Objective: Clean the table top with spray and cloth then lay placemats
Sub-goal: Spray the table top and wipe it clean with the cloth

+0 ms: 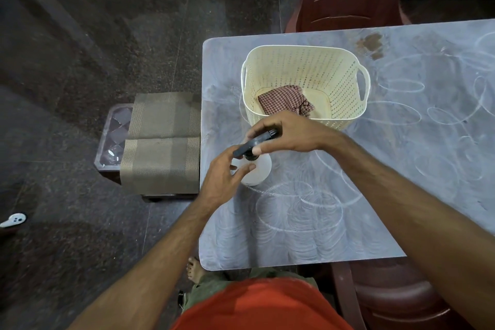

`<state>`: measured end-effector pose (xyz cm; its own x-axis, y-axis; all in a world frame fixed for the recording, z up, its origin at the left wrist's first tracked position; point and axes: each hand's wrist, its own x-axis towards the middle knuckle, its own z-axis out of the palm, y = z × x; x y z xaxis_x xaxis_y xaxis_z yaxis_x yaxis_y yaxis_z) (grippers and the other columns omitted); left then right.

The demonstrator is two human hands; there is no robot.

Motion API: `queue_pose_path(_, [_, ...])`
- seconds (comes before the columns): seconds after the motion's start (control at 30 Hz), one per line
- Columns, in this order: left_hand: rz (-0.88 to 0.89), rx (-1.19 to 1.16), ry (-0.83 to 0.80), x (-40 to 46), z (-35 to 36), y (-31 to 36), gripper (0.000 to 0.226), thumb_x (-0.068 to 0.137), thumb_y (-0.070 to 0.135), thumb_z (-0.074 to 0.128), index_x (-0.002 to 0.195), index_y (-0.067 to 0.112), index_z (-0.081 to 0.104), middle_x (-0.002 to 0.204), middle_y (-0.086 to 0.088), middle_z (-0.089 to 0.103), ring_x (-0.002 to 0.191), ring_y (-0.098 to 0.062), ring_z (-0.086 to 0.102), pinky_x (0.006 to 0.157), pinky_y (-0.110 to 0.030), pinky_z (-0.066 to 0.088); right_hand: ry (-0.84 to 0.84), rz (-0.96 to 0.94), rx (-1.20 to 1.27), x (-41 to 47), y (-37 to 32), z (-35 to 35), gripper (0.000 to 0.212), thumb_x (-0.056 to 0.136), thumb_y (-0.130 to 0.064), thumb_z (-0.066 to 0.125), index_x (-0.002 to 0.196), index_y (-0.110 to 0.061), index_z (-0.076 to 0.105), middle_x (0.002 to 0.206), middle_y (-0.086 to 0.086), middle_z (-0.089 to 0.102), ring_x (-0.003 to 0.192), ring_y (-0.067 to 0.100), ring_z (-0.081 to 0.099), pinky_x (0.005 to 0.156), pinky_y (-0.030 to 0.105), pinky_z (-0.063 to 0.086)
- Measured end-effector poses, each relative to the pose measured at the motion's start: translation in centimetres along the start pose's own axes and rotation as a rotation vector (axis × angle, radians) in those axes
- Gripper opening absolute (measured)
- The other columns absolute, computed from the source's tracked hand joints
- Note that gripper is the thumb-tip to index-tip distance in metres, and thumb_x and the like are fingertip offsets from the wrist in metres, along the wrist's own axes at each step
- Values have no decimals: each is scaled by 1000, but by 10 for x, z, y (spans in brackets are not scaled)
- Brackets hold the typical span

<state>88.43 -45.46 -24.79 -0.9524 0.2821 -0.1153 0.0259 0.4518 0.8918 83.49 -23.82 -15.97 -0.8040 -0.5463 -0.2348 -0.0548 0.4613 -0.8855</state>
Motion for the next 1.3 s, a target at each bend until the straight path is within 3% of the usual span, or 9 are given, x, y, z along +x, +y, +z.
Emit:
queue_pose_path(0.17, [-9, 16, -122, 11, -25, -1, 49, 87, -8, 55, 124, 25, 57, 115, 14, 63, 107, -2, 58, 80, -9, 47, 310, 63, 196, 5, -4, -36, 28, 95, -31, 64, 106, -7, 73, 102, 1, 76, 95, 20, 72, 89, 33, 56])
queue_pose_path(0.3, [-15, 49, -32, 34, -33, 6, 47, 88, -12, 46, 113, 24, 61, 107, 8, 67, 95, -5, 62, 78, -10, 45, 536, 179, 112, 37, 25, -61, 16, 91, -21, 70, 90, -5, 74, 84, 6, 76, 81, 23, 73, 85, 43, 58])
queue_pose_path(0.43, [-7, 37, 18, 50, -32, 15, 43, 90, -10, 44, 110, 24, 61, 102, 11, 67, 93, -9, 64, 82, -15, 48, 474, 328, -223, 79, 59, -69, 11, 85, -17, 72, 82, -6, 74, 81, 1, 71, 72, 10, 64, 73, 32, 54])
queue_pose_path(0.6, [-37, 26, 32, 58, -29, 15, 45, 90, -7, 45, 106, 32, 61, 100, 14, 68, 93, -9, 66, 85, -21, 50, 221, 502, -550, 126, 86, -65, 40, 82, -49, 72, 75, -13, 57, 77, 4, 59, 82, 26, 61, 71, 32, 46])
queue_pose_path(0.77, [-84, 10, 55, 59, -28, 12, 47, 89, -1, 44, 101, 43, 58, 100, 13, 69, 93, -11, 67, 87, -27, 52, 138, 512, -772, 139, 96, -50, 69, 82, -59, 69, 118, -2, 57, 114, 16, 66, 107, 34, 62, 84, 36, 46])
queue_pose_path(1.0, [-134, -1, 63, 67, -28, 9, 42, 92, -3, 47, 103, 36, 60, 100, 12, 70, 93, -10, 67, 91, -32, 53, 110, 530, -761, 144, 97, -48, 44, 89, -32, 66, 118, 0, 58, 118, 18, 65, 107, 34, 62, 82, 35, 48])
queue_pose_path(1.1, [-140, -26, 69, 71, -28, 13, 41, 93, -3, 50, 102, 35, 61, 99, 10, 70, 91, -10, 68, 90, -31, 53, 143, 536, -700, 142, 94, -51, 42, 89, -33, 64, 116, -1, 58, 110, 15, 63, 105, 33, 62, 75, 32, 43])
queue_pose_path(1.2, [-145, -84, 90, 73, -32, 23, 37, 94, -6, 48, 105, 26, 63, 97, 7, 70, 84, -7, 66, 84, -23, 51, 236, 548, -532, 136, 89, -66, 33, 88, -39, 64, 85, -7, 56, 79, 4, 57, 80, 26, 61, 59, 26, 39])
queue_pose_path(1.3, [-137, -150, 121, 74, -38, 35, 31, 95, -8, 47, 110, 15, 63, 95, 2, 70, 77, -6, 66, 77, -16, 49, 377, 486, -228, 117, 77, -88, 36, 89, -30, 64, 63, -13, 46, 62, 1, 44, 54, 17, 43, 50, 25, 32])
